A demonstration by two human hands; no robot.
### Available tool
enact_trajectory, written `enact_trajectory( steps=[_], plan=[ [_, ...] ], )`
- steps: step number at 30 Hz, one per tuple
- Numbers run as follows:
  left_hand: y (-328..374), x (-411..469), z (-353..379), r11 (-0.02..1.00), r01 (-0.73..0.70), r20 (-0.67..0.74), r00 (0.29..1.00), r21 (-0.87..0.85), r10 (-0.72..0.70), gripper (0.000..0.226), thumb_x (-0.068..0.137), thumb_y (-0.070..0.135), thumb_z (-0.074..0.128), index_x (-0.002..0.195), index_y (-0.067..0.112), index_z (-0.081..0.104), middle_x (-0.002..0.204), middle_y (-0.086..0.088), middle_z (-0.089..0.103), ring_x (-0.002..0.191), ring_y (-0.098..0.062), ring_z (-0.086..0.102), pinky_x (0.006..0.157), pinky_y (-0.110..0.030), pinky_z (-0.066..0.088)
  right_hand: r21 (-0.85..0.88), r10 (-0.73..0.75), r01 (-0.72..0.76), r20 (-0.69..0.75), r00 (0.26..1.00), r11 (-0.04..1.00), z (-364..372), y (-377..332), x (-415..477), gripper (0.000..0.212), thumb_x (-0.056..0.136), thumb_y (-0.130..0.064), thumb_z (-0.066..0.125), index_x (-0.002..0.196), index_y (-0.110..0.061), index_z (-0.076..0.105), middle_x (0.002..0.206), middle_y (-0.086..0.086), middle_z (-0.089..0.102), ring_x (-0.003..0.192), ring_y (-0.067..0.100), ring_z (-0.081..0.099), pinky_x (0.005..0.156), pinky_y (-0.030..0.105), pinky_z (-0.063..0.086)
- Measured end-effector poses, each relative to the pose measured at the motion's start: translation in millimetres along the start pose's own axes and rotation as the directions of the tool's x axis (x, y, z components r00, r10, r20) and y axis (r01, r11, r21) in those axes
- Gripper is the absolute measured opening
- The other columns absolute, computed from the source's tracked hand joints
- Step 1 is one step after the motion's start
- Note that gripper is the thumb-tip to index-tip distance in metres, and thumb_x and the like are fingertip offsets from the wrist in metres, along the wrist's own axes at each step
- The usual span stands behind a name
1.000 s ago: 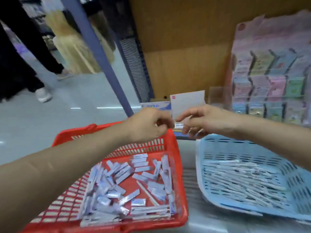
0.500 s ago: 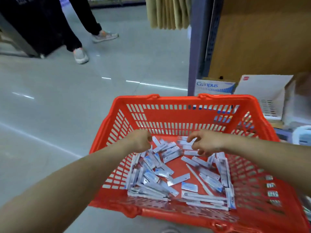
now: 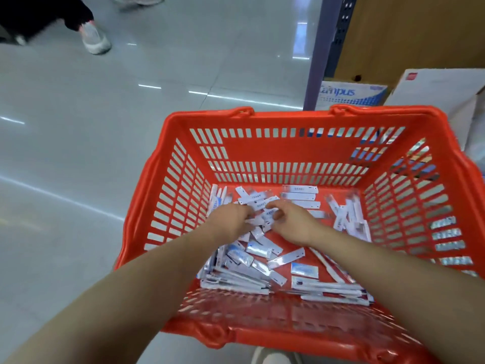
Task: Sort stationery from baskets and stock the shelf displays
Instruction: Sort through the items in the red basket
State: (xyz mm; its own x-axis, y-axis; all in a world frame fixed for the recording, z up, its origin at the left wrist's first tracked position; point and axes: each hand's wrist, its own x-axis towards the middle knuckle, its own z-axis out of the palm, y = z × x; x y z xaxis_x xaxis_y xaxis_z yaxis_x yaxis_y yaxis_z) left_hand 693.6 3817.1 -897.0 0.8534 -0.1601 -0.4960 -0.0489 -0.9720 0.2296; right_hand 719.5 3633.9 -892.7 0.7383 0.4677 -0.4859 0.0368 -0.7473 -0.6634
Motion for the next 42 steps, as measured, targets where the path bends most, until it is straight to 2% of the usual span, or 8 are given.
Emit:
enact_trajectory(
  steps=[10, 13, 20, 24, 28, 31, 34, 42],
  plan=[
    [-2, -4, -22, 0.976, 0.112, 0.172, 0.982, -0.184, -0.080, 0.035, 0.088, 0.009, 0.054, 0.121, 0.023, 0.049, 0.110, -0.009, 0.061, 0.094, -0.024, 0.057, 0.071, -0.028, 0.044, -0.341, -0.040, 0.024, -0.042, 0.998, 0.940, 41, 5, 17, 0.069, 0.083, -0.056, 0.065, 0.141, -0.035, 0.035, 0.120, 0.005, 0.054, 0.105, 0.027, 0.058, 0.081, 0.040, 0.053],
    [-3, -12, -9, 0.999, 0.042, 0.295, 0.955, -0.014, -0.036, 0.044, 0.082, 0.023, 0.072, 0.123, 0.020, 0.056, 0.107, -0.005, 0.063, 0.096, -0.022, 0.060, 0.079, -0.033, 0.051, -0.436, -0.082, 0.054, -0.046, 0.996, 0.898, 47, -3, 19, 0.065, 0.089, -0.053, 0.060, 0.145, -0.040, 0.030, 0.122, 0.007, 0.050, 0.105, 0.030, 0.058, 0.076, 0.037, 0.051],
    [-12, -7, -3, 0.984, -0.030, 0.129, 0.992, 0.176, 0.008, 0.039, 0.087, 0.034, 0.068, 0.120, 0.014, 0.061, 0.116, -0.007, 0.057, 0.108, -0.025, 0.055, 0.088, -0.034, 0.047, -0.594, -0.093, 0.052, -0.038, 0.995, 0.803, 24, 8, 16, 0.044, 0.090, -0.021, 0.057, 0.133, -0.032, 0.051, 0.115, 0.006, 0.048, 0.106, 0.030, 0.056, 0.081, 0.038, 0.049],
    [-13, -5, -2, 0.990, 0.109, 0.013, 0.994, -0.095, -0.108, 0.039, 0.096, 0.032, 0.057, 0.131, 0.018, 0.051, 0.118, -0.008, 0.060, 0.101, -0.024, 0.059, 0.078, -0.031, 0.047, -0.565, -0.028, -0.003, -0.046, 0.999, 0.825, 5, 10, 10, 0.041, 0.081, -0.038, 0.068, 0.117, -0.020, 0.057, 0.116, 0.005, 0.047, 0.112, 0.025, 0.048, 0.085, 0.036, 0.046],
    [-15, 2, -2, 0.842, 0.246, -0.032, 0.954, -0.481, -0.297, 0.034, 0.092, 0.031, 0.062, 0.120, 0.018, 0.048, 0.088, -0.005, 0.062, 0.063, -0.014, 0.056, 0.050, -0.024, 0.041, -0.304, -0.051, 0.087, 0.126, 0.991, 0.949, 17, -3, 7, 0.023, 0.078, -0.024, 0.070, 0.092, -0.022, 0.051, 0.094, 0.000, 0.058, 0.086, 0.021, 0.055, 0.065, 0.029, 0.042],
    [-19, 1, -6, 0.744, 0.241, -0.011, 0.948, -0.624, -0.317, 0.020, 0.093, 0.022, 0.056, 0.099, 0.005, 0.066, 0.082, -0.004, 0.061, 0.069, -0.024, 0.059, 0.065, -0.045, 0.051, -0.283, -0.064, 0.134, 0.243, 0.968, 0.950, 30, -9, 2, 0.029, 0.080, -0.022, 0.072, 0.102, -0.022, 0.054, 0.083, -0.006, 0.053, 0.078, 0.020, 0.057, 0.066, 0.031, 0.046],
    [-21, -2, -5, 0.826, 0.245, -0.001, 0.958, -0.508, -0.286, 0.025, 0.093, 0.005, 0.051, 0.101, 0.013, 0.073, 0.098, 0.001, 0.065, 0.085, -0.018, 0.061, 0.072, -0.022, 0.050, -0.278, -0.033, 0.122, 0.305, 0.952, 0.953, 33, -13, 0, 0.043, 0.083, -0.026, 0.073, 0.121, -0.021, 0.053, 0.079, -0.005, 0.058, 0.065, 0.019, 0.066, 0.068, 0.036, 0.056],
    [-2, 15, -7, 0.963, 0.221, 0.057, 0.975, -0.155, -0.214, 0.061, 0.086, 0.049, 0.064, 0.138, 0.023, 0.045, 0.136, -0.010, 0.044, 0.120, -0.027, 0.050, 0.091, -0.032, 0.043, -0.654, -0.100, 0.255, 0.264, 0.959, 0.712, 47, -20, -3, 0.063, 0.083, -0.015, 0.063, 0.139, -0.013, 0.034, 0.113, 0.009, 0.057, 0.099, 0.029, 0.060, 0.057, 0.031, 0.039]
  ],
)
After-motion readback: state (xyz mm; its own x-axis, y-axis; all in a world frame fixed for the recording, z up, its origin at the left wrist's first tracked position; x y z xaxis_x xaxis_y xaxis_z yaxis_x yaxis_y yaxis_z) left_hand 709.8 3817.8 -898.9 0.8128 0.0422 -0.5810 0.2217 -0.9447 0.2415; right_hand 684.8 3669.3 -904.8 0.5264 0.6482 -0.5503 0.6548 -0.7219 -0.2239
